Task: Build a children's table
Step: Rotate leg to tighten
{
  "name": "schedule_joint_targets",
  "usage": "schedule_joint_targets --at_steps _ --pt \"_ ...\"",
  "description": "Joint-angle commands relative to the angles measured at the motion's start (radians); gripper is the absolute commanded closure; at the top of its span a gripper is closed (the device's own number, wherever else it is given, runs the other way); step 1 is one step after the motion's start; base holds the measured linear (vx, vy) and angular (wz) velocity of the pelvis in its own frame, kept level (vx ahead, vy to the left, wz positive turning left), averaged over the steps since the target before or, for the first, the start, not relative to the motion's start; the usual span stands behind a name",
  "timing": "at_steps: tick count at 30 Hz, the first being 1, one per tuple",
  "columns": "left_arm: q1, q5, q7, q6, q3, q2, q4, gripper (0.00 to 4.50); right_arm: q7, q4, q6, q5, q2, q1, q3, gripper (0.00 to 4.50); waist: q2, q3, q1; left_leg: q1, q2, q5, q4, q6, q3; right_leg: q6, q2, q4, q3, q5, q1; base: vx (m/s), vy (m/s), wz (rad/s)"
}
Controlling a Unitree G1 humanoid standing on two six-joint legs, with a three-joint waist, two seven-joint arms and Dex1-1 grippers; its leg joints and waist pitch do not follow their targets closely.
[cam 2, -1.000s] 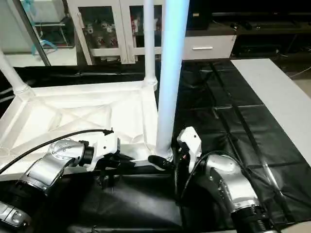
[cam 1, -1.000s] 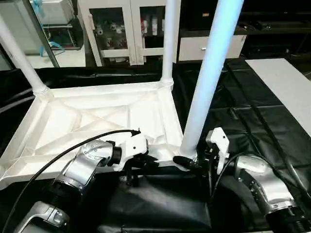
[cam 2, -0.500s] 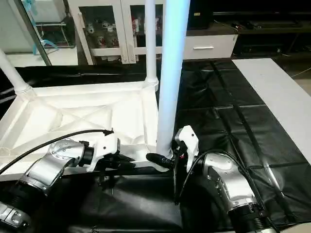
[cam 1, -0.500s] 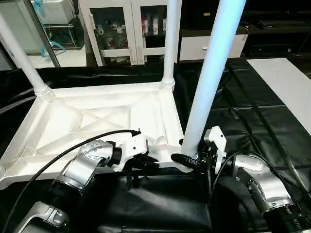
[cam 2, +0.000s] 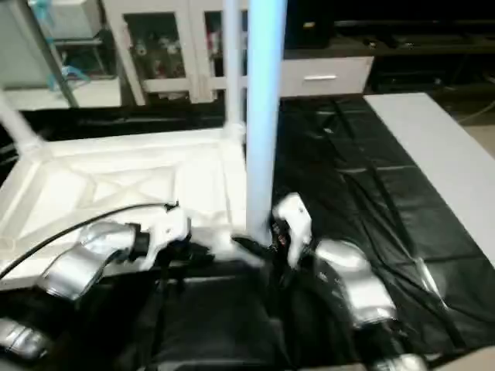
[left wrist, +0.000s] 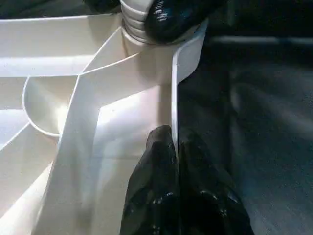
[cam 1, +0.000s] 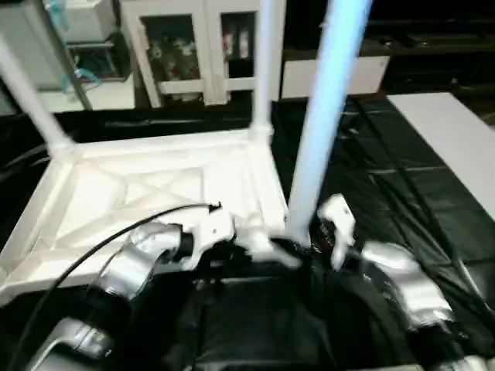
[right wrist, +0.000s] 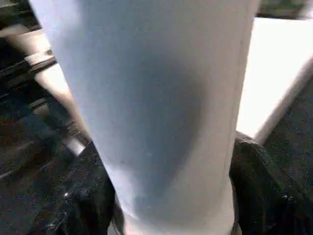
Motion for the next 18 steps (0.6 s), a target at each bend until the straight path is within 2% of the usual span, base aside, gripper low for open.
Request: schedule_joint_targets --at_steps 1,3,5,6,8,10,11,15,18 --pt "-0.039 -0.002 0.104 0.046 0.006 -0.077 0.063 4.50 -0.206 0.105 0.035 -0.067 0.050 -0.030 -0.035 1.81 -0.009 -0.039 -0.006 0.006 0.051 -0.330 -0.088 -0.001 -0.030 -0.173 -0.057 -0.084 0.039 -0.457 0.030 0.000 0.000 0.00" --pt "-0.084 0.010 0.190 0.071 0.018 -0.128 0.111 4.50 -0.331 0.160 0.051 -0.064 0.105 -0.069 -0.068 1.81 -0.007 -0.042 -0.018 0.008 0.047 -0.351 -0.087 -0.016 -0.036 -0.157 -0.058 -0.088 0.037 -0.492 0.028 0.000 0.000 0.00" --pt "-0.123 0.025 0.273 0.097 0.026 -0.171 0.152 4.50 -0.425 0.211 0.054 -0.062 0.147 -0.106 -0.090 1.81 -0.008 -0.041 -0.022 0.011 0.045 -0.370 -0.086 -0.017 -0.037 -0.147 -0.058 -0.093 0.034 -0.519 0.024 0.000 0.000 0.00" --pt "-0.147 0.040 0.339 0.118 0.035 -0.196 0.181 4.50 -0.483 0.247 0.051 -0.061 0.172 -0.133 -0.106 1.81 -0.004 -0.043 -0.020 0.007 0.045 -0.358 -0.087 -0.010 -0.037 -0.144 -0.060 -0.094 0.035 -0.504 0.028 0.000 0.000 0.00" --pt "-0.192 0.070 0.465 0.164 0.050 -0.241 0.237 4.50 -0.618 0.321 0.035 -0.075 0.213 -0.188 -0.130 1.81 -0.007 -0.045 -0.022 0.009 0.043 -0.350 -0.084 -0.005 -0.034 -0.151 -0.058 -0.094 0.035 -0.486 0.024 0.000 0.000 0.00" --pt "-0.214 0.089 0.534 0.169 0.054 -0.262 0.263 4.50 -0.688 0.361 0.030 -0.070 0.240 -0.218 -0.150 1.81 -0.004 -0.048 -0.019 0.006 0.040 -0.320 -0.082 -0.001 -0.032 -0.162 -0.056 -0.093 0.035 -0.442 0.026 0.000 0.000 0.00" --pt "-0.229 0.104 0.569 0.161 0.051 -0.276 0.282 4.50 -0.719 0.390 0.020 -0.076 0.260 -0.241 -0.152 1.81 -0.005 -0.049 -0.019 0.006 0.041 -0.311 -0.082 0.003 -0.032 -0.166 -0.057 -0.092 0.035 -0.425 0.027 0.000 0.000 0.00" --pt "-0.228 0.108 0.559 0.152 0.044 -0.277 0.283 4.50 -0.697 0.399 0.004 -0.081 0.268 -0.250 -0.146 1.82 -0.013 -0.055 -0.010 -0.006 0.042 -0.237 -0.077 0.047 -0.028 -0.204 -0.058 -0.074 0.036 -0.291 0.039 0.000 0.000 0.00" --pt "-0.209 0.115 0.499 0.100 0.025 -0.252 0.271 4.50 -0.619 0.385 -0.046 -0.070 0.276 -0.250 -0.155 1.82 -0.013 -0.056 -0.008 -0.006 0.043 -0.213 -0.075 0.070 -0.025 -0.218 -0.058 -0.072 0.035 -0.268 0.040 0.000 0.000 0.00"
